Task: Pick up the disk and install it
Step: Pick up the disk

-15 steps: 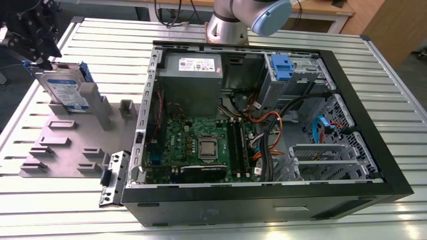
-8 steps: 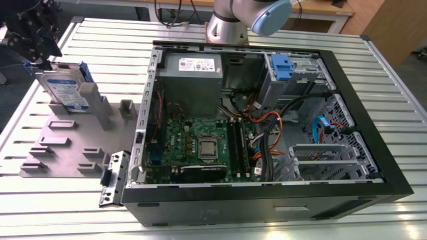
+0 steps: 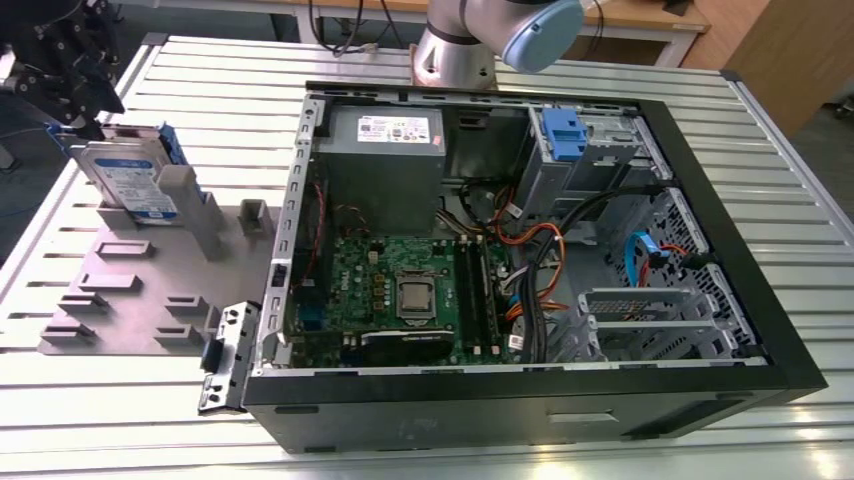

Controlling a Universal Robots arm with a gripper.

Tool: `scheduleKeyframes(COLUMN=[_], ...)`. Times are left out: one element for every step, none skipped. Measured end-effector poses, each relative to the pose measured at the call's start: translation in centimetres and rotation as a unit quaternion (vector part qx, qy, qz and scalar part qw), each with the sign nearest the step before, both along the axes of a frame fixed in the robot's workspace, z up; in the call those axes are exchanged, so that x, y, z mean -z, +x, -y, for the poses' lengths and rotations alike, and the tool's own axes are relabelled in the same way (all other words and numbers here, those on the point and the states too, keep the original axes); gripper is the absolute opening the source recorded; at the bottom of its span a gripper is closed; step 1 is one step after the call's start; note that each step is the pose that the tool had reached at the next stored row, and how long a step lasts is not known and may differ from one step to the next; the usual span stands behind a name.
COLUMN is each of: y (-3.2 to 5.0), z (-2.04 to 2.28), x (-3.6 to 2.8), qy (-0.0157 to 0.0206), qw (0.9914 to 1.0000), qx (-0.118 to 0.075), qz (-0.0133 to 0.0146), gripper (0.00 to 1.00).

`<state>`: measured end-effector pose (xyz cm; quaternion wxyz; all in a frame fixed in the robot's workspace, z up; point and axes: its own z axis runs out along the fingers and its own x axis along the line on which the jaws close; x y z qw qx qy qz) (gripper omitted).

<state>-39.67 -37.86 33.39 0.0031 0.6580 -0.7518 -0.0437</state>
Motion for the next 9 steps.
scheduleKeyframes(y=[0.00, 0.00, 0.01, 0.00, 0.00, 0.00, 0.00, 0.00, 0.00], z=[0.00, 0.00, -0.01, -0.01, 0.00, -0.01, -0.01, -0.01, 0.00], x=[0.00, 0.01, 0.05, 0.13, 0.21, 0.32, 0.45, 0.59, 0.74], qy=[0.0000, 0.0000, 0.0000, 0.0000, 0.0000, 0.0000, 0.0000, 0.0000, 0.0000], qw=[1.00000, 1.00000, 1.00000, 1.00000, 1.00000, 1.00000, 1.00000, 1.00000, 1.00000], qx=[0.000, 0.000, 0.000, 0.000, 0.000, 0.000, -0.001, -0.002, -0.002], qz=[0.0000, 0.0000, 0.0000, 0.0000, -0.0001, 0.0000, 0.0000, 0.0000, 0.0001], gripper=[0.47, 0.47, 0.47, 0.47, 0.47, 0.47, 0.47, 0.47, 0.47])
